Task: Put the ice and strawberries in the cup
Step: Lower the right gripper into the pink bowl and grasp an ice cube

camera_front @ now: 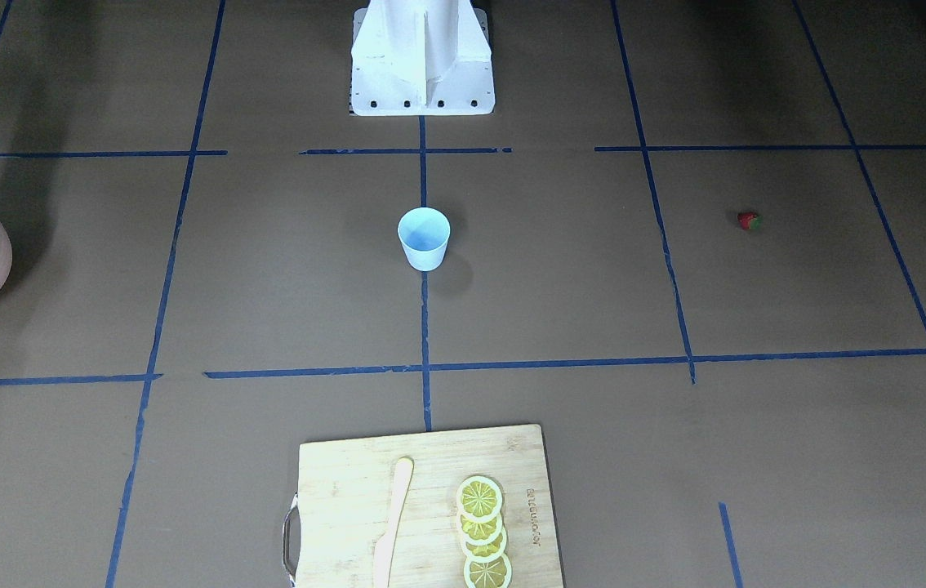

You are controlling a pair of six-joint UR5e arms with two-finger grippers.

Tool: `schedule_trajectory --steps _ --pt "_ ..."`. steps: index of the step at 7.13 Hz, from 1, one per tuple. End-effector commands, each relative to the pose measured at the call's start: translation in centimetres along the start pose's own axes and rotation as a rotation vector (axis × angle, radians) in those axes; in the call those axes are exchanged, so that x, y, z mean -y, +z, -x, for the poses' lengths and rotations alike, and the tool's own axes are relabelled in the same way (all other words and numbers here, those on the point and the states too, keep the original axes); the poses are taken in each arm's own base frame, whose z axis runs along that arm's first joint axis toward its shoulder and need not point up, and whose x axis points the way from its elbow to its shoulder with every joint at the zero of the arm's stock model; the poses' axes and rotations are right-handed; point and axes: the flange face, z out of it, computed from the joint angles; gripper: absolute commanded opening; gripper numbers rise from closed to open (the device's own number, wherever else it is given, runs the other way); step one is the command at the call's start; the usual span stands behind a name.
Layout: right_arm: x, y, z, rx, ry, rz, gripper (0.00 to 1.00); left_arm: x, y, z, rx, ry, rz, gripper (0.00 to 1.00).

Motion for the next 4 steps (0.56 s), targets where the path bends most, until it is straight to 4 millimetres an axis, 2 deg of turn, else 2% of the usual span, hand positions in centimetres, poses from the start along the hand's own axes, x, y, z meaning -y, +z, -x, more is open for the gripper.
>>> schedule_trajectory --steps 1,2,3,4 --pt "3.3 -5.2 5.7 0.044 -0.058 -0.013 0.00 0.0 0.0 0.0 0.000 0.000 0.000 1.00" --pt "5.7 -7.7 9.0 0.036 -0.055 -0.023 0.00 0.0 -0.1 -0.1 0.000 0.001 -0.001 1.00" --pt "7.1 -7.9 12.5 0.058 -0.100 -0.028 0.00 0.0 -0.1 -0.1 0.000 0.001 -0.001 1.00" --pt "7.4 -7.3 16.7 0.082 -0.107 -0.021 0.00 0.1 -0.2 -0.1 0.001 0.004 -0.003 1.00"
